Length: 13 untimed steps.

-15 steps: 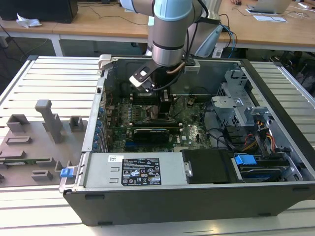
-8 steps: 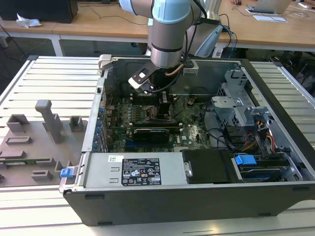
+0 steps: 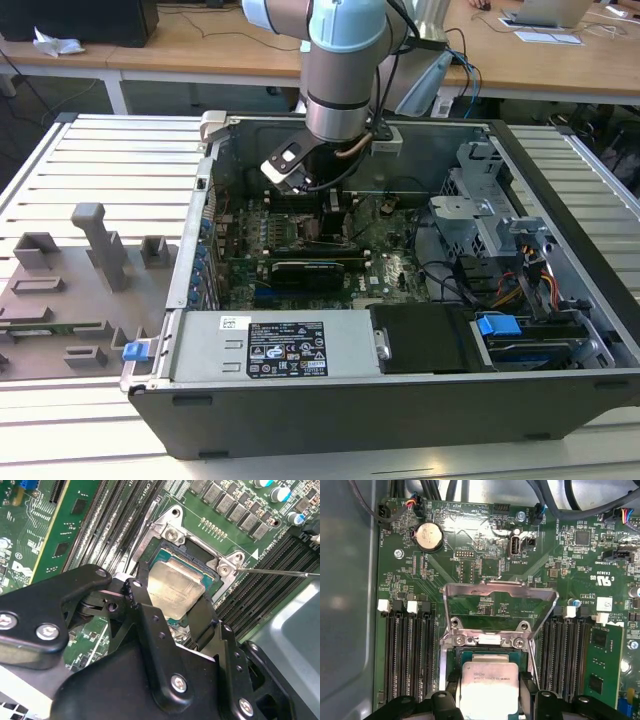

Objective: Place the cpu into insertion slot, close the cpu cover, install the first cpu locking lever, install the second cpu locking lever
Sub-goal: 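Place the cpu into insertion slot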

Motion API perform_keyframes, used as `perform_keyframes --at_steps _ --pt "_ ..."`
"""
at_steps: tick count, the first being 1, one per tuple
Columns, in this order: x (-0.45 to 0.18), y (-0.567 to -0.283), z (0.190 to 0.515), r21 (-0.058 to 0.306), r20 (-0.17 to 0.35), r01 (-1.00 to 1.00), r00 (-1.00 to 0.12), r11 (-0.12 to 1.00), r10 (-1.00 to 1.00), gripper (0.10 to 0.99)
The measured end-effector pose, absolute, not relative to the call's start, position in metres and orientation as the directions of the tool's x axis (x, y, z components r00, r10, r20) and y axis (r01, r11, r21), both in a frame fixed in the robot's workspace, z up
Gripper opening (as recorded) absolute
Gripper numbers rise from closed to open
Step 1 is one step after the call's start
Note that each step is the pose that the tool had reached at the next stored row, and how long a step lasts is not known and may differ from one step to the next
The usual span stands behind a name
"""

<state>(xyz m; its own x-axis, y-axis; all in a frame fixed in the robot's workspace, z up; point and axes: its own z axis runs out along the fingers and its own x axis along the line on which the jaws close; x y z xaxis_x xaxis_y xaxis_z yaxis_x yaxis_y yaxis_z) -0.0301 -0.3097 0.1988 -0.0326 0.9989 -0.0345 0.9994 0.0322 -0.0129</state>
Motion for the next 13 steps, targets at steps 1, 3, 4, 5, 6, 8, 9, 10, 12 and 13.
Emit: perform_keyframes --at_steps 1,3,4,5,6,8,9,10,12,13 --pt "-0.0302 -0.3098 0.1982 -0.013 -0.035 0.999 -0.033 0.032 0.999 0.545" --pt "-0.0302 -0.3098 0.1963 -0.013 -0.034 0.999 -0.033 0.032 0.999 0.545" --pt "-0.0302 -0.3098 0.1959 -0.013 -0.034 0.999 -0.032 0.032 0.999 0.545" --pt "-0.0302 -0.3097 0.1958 -0.013 -0.033 0.999 -0.033 0.032 0.999 0.545" --pt "-0.0302 -0.3097 0.1957 -0.013 -0.033 0.999 -0.032 0.032 0.999 0.545" --pt "-0.0301 -0.3096 0.1955 -0.012 -0.033 0.999 -0.033 0.032 0.999 0.557" --pt "-0.0299 -0.3093 0.1950 -0.012 -0.031 0.999 -0.033 0.032 0.999 0.557" --pt "-0.0300 -0.3095 0.1954 -0.012 -0.032 0.999 -0.033 0.032 0.999 0.620" --pt "-0.0301 -0.3097 0.1959 -0.013 -0.033 0.999 -0.033 0.032 0.999 0.620" --pt "-0.0301 -0.3097 0.1967 -0.013 -0.033 0.999 -0.033 0.032 0.999 0.620"
